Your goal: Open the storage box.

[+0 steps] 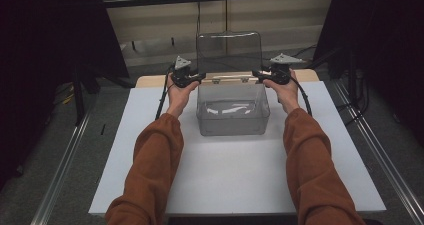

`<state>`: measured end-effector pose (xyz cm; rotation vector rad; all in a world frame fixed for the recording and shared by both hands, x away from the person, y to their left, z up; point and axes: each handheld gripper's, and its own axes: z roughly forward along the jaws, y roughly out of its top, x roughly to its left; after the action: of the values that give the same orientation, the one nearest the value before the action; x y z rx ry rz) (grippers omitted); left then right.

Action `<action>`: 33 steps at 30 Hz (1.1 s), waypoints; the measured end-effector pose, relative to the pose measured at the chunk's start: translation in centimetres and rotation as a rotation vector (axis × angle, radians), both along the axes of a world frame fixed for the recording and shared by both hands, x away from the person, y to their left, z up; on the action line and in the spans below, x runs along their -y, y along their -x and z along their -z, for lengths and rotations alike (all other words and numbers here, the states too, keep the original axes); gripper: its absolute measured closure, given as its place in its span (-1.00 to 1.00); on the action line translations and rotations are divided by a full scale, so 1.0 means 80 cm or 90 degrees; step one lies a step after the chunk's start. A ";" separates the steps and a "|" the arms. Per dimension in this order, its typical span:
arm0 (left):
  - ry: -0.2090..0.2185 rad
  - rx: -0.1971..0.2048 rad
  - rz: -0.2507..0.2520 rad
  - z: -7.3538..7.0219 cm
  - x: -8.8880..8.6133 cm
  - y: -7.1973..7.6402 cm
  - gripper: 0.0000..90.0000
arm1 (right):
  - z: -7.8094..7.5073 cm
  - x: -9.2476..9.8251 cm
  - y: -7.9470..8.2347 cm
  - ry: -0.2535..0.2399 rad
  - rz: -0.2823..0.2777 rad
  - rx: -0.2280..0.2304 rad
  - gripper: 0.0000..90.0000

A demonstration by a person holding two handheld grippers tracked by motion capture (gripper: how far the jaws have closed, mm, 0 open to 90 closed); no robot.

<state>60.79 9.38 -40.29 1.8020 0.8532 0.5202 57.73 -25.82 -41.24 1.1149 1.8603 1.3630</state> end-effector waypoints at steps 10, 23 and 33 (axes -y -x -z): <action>0.011 -0.025 0.002 0.002 0.003 -0.001 0.14 | 0.004 0.001 -0.002 -0.023 -0.005 -0.020 0.07; 0.027 -0.053 -0.005 0.003 0.005 -0.003 0.10 | 0.003 0.000 -0.003 -0.032 0.000 -0.037 0.06; 0.031 -0.075 -0.005 0.003 0.004 -0.005 0.07 | -0.001 0.000 -0.007 -0.027 -0.001 -0.064 0.02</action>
<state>61.19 9.09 -40.52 1.7992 0.9463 0.3972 58.26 -25.83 -41.17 1.2245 1.9109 1.3757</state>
